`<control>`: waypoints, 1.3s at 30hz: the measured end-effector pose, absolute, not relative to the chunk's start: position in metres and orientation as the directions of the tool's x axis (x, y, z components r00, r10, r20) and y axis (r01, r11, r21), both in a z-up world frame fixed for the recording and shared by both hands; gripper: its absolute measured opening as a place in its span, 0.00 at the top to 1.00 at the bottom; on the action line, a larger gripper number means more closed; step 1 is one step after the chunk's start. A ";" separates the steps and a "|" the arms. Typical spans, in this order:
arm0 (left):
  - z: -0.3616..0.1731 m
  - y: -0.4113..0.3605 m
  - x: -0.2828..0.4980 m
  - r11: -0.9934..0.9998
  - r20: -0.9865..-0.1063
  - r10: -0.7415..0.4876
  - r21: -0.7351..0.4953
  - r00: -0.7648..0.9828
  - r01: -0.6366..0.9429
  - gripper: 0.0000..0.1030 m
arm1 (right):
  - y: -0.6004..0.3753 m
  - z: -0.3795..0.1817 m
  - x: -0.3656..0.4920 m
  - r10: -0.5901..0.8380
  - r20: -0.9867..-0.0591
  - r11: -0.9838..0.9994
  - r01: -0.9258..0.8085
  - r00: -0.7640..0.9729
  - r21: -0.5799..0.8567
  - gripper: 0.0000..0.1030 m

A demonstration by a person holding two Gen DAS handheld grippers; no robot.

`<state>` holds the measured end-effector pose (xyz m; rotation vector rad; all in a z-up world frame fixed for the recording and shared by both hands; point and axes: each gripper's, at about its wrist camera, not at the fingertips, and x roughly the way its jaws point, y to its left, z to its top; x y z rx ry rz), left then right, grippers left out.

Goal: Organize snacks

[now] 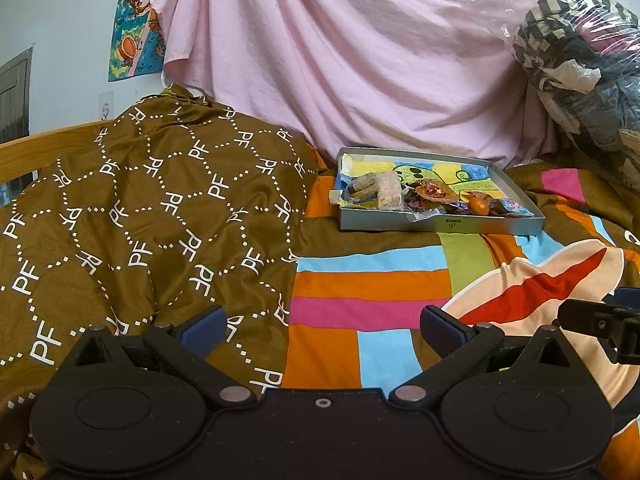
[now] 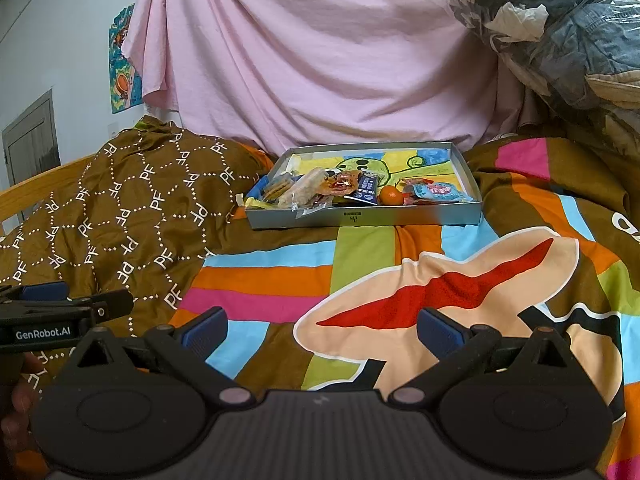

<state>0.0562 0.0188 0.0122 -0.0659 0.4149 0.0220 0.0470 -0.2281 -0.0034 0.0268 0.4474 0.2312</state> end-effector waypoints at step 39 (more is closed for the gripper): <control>0.012 0.016 0.057 0.998 -0.440 -0.020 -0.065 0.898 -0.010 0.01 | -0.228 -0.009 0.045 0.226 -0.439 0.974 -0.215 0.870 0.074 0.00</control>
